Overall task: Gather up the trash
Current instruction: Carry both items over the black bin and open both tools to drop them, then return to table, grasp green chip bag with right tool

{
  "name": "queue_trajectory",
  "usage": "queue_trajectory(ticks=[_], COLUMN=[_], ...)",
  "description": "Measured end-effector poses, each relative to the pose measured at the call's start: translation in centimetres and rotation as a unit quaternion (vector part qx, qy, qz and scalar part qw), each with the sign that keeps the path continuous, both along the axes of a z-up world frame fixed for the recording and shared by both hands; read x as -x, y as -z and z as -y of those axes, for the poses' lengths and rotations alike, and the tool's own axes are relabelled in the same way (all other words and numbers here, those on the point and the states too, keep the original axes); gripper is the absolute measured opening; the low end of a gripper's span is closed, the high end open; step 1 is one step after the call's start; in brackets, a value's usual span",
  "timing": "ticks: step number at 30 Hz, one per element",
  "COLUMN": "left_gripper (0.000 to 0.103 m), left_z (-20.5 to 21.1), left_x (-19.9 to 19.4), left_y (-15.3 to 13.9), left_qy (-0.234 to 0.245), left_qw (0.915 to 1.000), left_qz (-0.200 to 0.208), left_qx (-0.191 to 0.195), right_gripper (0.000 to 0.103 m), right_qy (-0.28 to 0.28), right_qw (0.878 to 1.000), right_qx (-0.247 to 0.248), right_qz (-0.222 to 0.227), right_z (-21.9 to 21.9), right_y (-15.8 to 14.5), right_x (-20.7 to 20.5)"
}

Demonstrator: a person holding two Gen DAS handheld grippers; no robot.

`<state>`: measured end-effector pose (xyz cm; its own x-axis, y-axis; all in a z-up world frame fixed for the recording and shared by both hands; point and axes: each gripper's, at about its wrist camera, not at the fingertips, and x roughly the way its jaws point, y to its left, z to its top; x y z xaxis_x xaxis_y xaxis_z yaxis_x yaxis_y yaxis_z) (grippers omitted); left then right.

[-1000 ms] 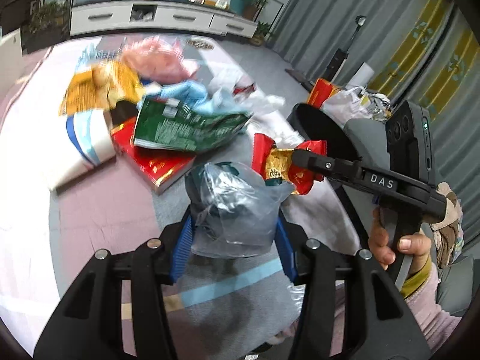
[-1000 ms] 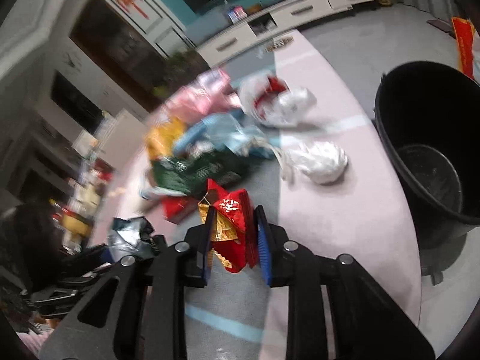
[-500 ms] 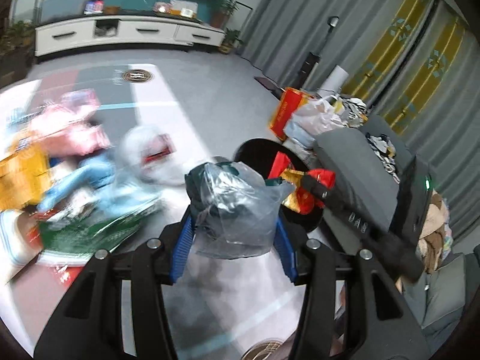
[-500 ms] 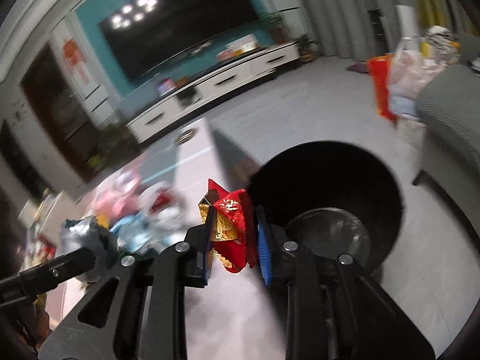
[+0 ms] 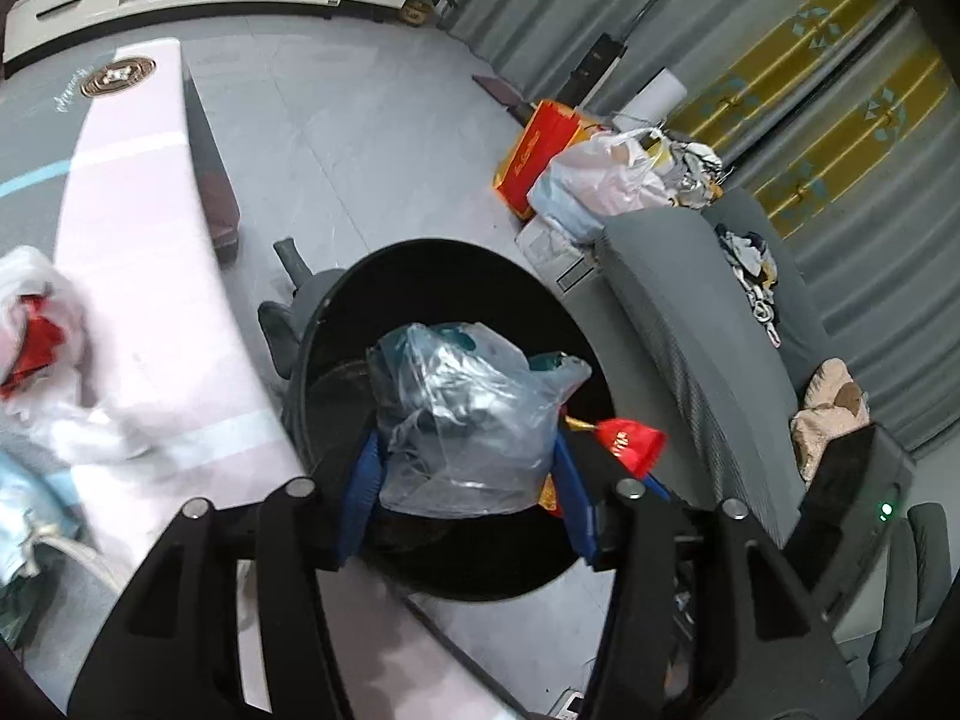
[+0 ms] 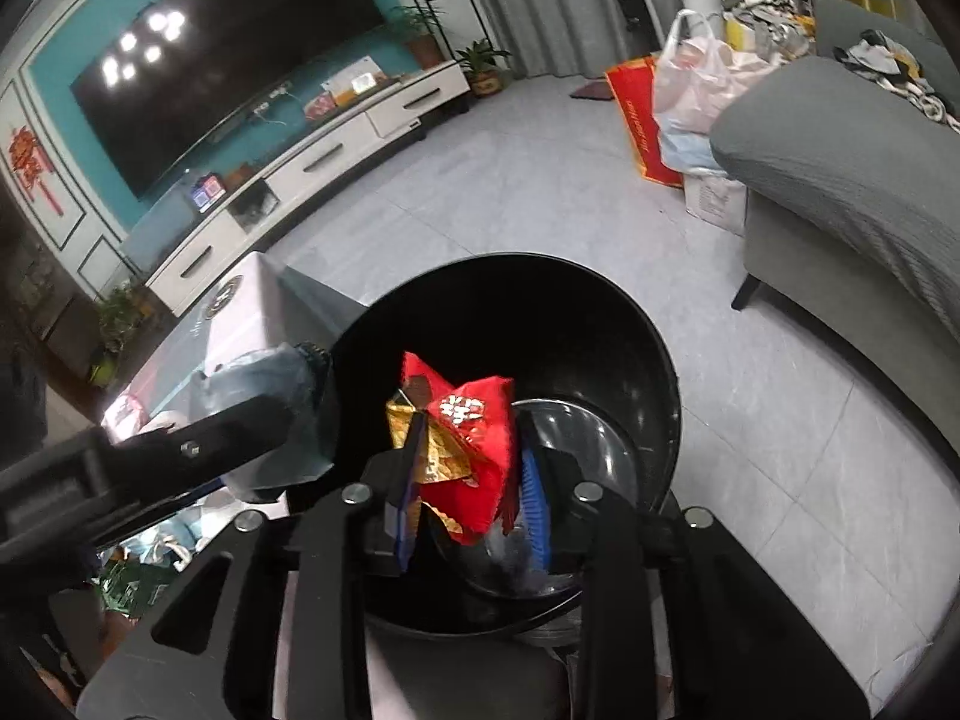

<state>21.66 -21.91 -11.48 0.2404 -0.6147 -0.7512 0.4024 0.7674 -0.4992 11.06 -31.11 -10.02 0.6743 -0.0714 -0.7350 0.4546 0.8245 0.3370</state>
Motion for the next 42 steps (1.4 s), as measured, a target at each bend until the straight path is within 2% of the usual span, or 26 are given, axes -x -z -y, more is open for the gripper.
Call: queue_trajectory(ticks=[1, 3, 5, 10, 15, 18, 27, 31, 37, 39, 42], left_gripper=[0.057, 0.068, 0.072, 0.075, 0.084, 0.086, 0.099, 0.100, 0.100, 0.100, 0.100], left_z=[0.3, 0.9, 1.3, 2.0, 1.8, 1.7, -0.6, -2.6, -6.8, -8.5, -13.0], left_x=[-0.3, -0.6, -0.9, -1.6, -1.2, -1.1, 1.2, 2.8, 5.8, 6.7, 8.2], left_y=[0.5, 1.0, 1.5, 2.2, 1.2, 0.5, -1.8, -2.5, -4.1, -4.3, -5.2], left_qy=[-0.001, 0.003, 0.002, 0.005, 0.010, 0.012, 0.009, -0.001, -0.013, -0.019, -0.044], left_qw=[1.0000, 0.9999, 0.9999, 0.9996, 0.9992, 0.9987, 0.9930, 0.9886, 0.9849, 0.9853, 0.9884], left_qz=[-0.004, -0.011, -0.011, -0.021, 0.005, 0.016, 0.071, 0.093, 0.118, 0.120, 0.118], left_qx=[-0.002, 0.000, -0.006, -0.016, -0.039, -0.046, -0.094, -0.118, -0.126, -0.120, -0.086], right_gripper=[0.037, 0.040, 0.042, 0.049, 0.050, 0.057, 0.066, 0.070, 0.072, 0.072, 0.074], right_qy=[0.001, 0.001, 0.004, 0.007, 0.001, -0.004, -0.006, -0.004, -0.010, -0.024, -0.053], right_qw=[1.000, 1.000, 1.000, 1.000, 0.999, 0.999, 0.999, 0.998, 0.998, 0.998, 0.997], right_qx=[-0.005, -0.017, -0.011, -0.014, -0.006, 0.001, 0.033, 0.051, 0.064, 0.057, 0.048], right_qz=[-0.004, -0.009, -0.018, -0.021, -0.032, -0.031, -0.035, -0.029, -0.017, -0.010, 0.006], right_z=[0.3, 0.4, 0.3, 0.4, -0.1, -0.6, -1.1, -1.5, -2.6, -3.3, -4.6], right_y=[0.2, 0.5, 0.6, 0.7, 0.7, 0.4, -0.4, -1.2, -2.1, -2.3, -2.7], right_x=[-0.3, -0.4, -0.5, -0.4, -0.9, -0.9, -0.3, 0.4, 1.2, 1.4, 1.4])
